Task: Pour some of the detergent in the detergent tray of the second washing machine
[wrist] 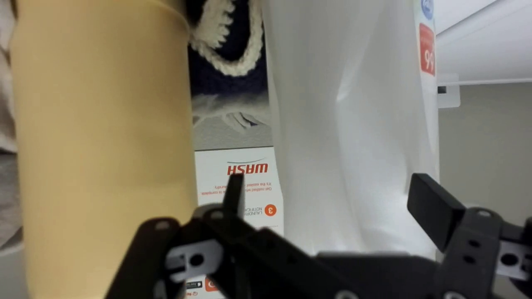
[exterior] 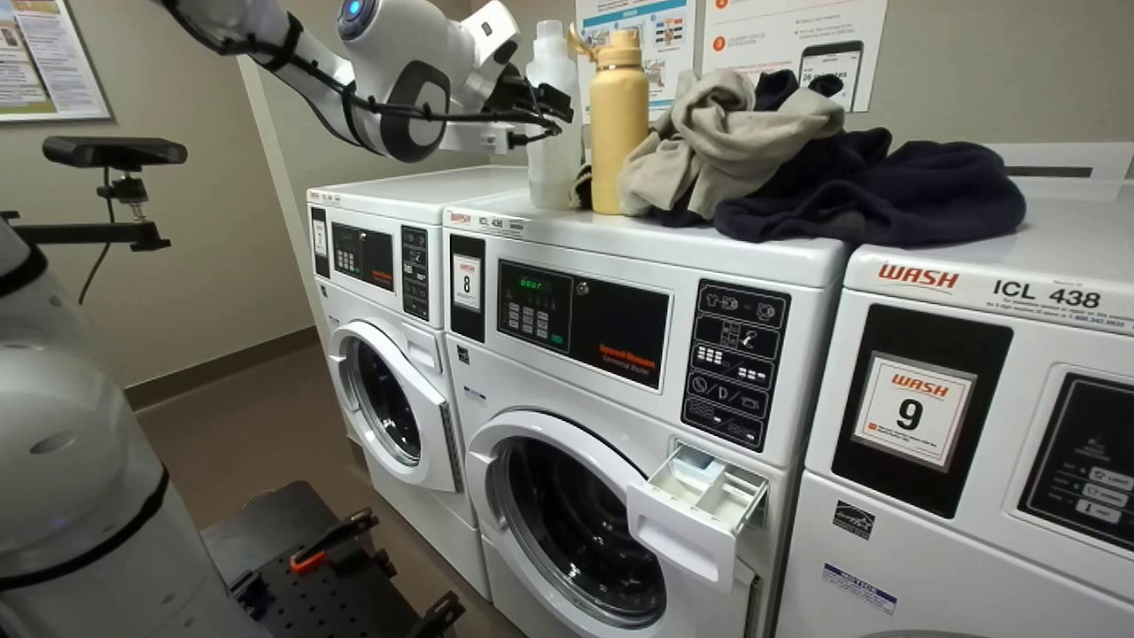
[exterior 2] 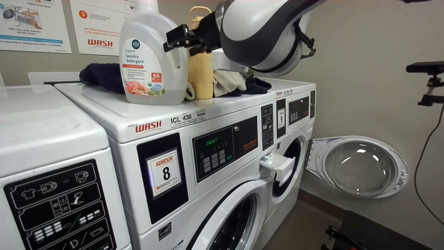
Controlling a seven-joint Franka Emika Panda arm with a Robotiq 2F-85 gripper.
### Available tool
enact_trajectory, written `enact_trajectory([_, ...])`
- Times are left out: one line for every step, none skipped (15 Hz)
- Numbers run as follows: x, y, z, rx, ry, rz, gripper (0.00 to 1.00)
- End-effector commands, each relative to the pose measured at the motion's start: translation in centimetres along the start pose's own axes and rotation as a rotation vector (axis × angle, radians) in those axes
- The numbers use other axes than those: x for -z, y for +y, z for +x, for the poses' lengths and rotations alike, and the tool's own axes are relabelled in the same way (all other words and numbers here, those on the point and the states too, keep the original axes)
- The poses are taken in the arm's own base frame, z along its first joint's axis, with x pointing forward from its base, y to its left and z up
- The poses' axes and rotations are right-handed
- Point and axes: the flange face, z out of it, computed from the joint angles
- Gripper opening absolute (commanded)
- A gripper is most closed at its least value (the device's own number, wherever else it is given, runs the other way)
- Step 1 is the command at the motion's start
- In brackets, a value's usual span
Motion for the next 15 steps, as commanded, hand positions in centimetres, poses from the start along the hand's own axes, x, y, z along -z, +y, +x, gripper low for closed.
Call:
enact_trajectory([0.6, 0.3, -0.6, 0.019, -0.008, -0.023, 1.0])
enact_trajectory([0.7, 0.3, -0.6, 0.02, -0.006, -0.028, 1.0])
enact_trajectory([0.8, 0.4, -0.5, 0.022, -0.004, -0.033, 1.0])
enact_trajectory([0.9, 0.4, -0.4, 0.025, -0.002, -0.039, 1.0])
enact_trajectory([0.9, 0.5, -0.5, 0.027, -0.002, -0.043, 0.75])
enact_trajectory([0.9, 0.4, -0.6, 0.027, -0.004, -0.044, 0.72])
enact_trajectory([1.0, 0.3, -0.5, 0.033, -0.002, -0.045, 0.66])
enact_trajectory([1.0, 0.1, -0.5, 0.037, -0.001, -0.045, 0.56])
enact_trajectory([1.0, -0.2, -0.5, 0.04, 0.0, -0.042, 0.49])
enact_trajectory([1.1, -0.4, -0.5, 0.043, 0.001, -0.039, 0.42])
enact_trajectory([1.1, -0.7, -0.4, 0.046, 0.002, -0.036, 0.34])
enact_trajectory([1.1, -1.1, -0.4, 0.052, 0.003, -0.03, 0.27])
enact_trajectory([1.1, -1.4, -0.5, 0.056, 0.003, -0.027, 0.19])
enact_trajectory([1.0, -1.5, -0.6, 0.06, 0.0, -0.026, 0.12])
enact_trajectory([1.0, -1.6, -0.7, 0.062, -0.001, -0.025, 0.13])
